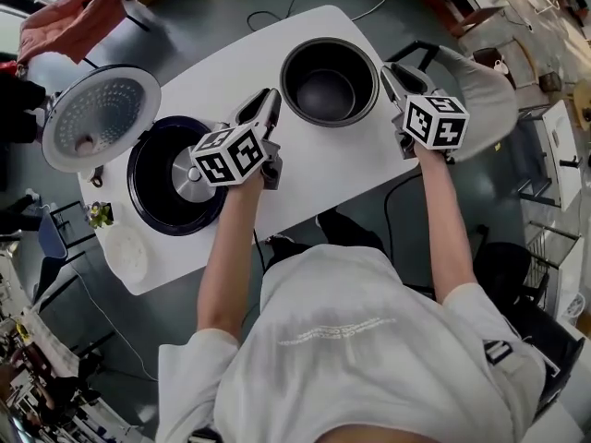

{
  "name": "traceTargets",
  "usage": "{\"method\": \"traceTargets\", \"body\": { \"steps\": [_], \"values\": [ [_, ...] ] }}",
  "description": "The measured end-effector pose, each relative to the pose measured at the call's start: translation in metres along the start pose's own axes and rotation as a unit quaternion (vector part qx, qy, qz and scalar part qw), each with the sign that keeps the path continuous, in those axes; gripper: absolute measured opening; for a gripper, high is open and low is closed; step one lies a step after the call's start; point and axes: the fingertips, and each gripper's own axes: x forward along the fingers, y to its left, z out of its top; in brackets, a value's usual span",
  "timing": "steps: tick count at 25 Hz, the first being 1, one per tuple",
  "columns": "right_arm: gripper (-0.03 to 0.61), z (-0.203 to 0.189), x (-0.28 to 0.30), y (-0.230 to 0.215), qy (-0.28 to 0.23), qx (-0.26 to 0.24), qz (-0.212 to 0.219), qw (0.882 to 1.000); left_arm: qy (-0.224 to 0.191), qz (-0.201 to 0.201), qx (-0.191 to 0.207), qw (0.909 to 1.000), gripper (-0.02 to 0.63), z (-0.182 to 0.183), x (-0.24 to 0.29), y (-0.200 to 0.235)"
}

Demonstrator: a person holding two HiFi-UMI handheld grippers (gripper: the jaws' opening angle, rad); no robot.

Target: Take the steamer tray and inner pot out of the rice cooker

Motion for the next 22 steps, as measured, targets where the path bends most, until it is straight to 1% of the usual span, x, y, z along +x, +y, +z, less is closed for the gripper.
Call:
{"method": "traceTargets", "body": {
  "steps": [3, 5, 8, 11, 14, 17, 19, 22],
  "values": [
    [0.101, 0.021, -0.013, 0.025, -0.030, -0.013, 0.009, 0.999, -0.010, -0.026, 0.027, 0.9992, 0.064, 0.015, -0.019, -0.016],
    [0.097, 0.034, -0.022, 0.045, -0.046, -0.025, 0.019, 0.998, -0.017, -0.036, 0.045, 0.9982, 0.063, 0.024, -0.035, -0.025],
    [0.087, 0.050, -0.031, 0.076, -0.064, -0.046, 0.040, 0.996, -0.032, -0.041, 0.068, 0.9963, 0.063, 0.039, -0.059, -0.032],
    [0.069, 0.072, -0.032, 0.108, -0.092, -0.064, 0.062, 0.992, -0.049, -0.039, 0.096, 0.9934, 0.063, 0.056, -0.085, -0.032],
    [0.063, 0.089, -0.028, 0.144, -0.108, -0.087, 0.087, 0.987, -0.063, -0.012, 0.149, 0.9868, 0.061, 0.074, -0.113, -0.021],
    [0.055, 0.098, -0.022, 0.180, -0.108, -0.116, 0.112, 0.981, -0.075, 0.031, 0.203, 0.9758, 0.046, 0.090, -0.141, -0.004],
    [0.051, 0.102, -0.019, 0.202, -0.110, -0.133, 0.128, 0.977, -0.086, 0.058, 0.225, 0.9688, 0.037, 0.101, -0.158, 0.009],
    [0.045, 0.109, -0.015, 0.233, -0.119, -0.153, 0.151, 0.969, -0.106, 0.091, 0.238, 0.9611, 0.017, 0.116, -0.185, 0.027]
  ]
}}
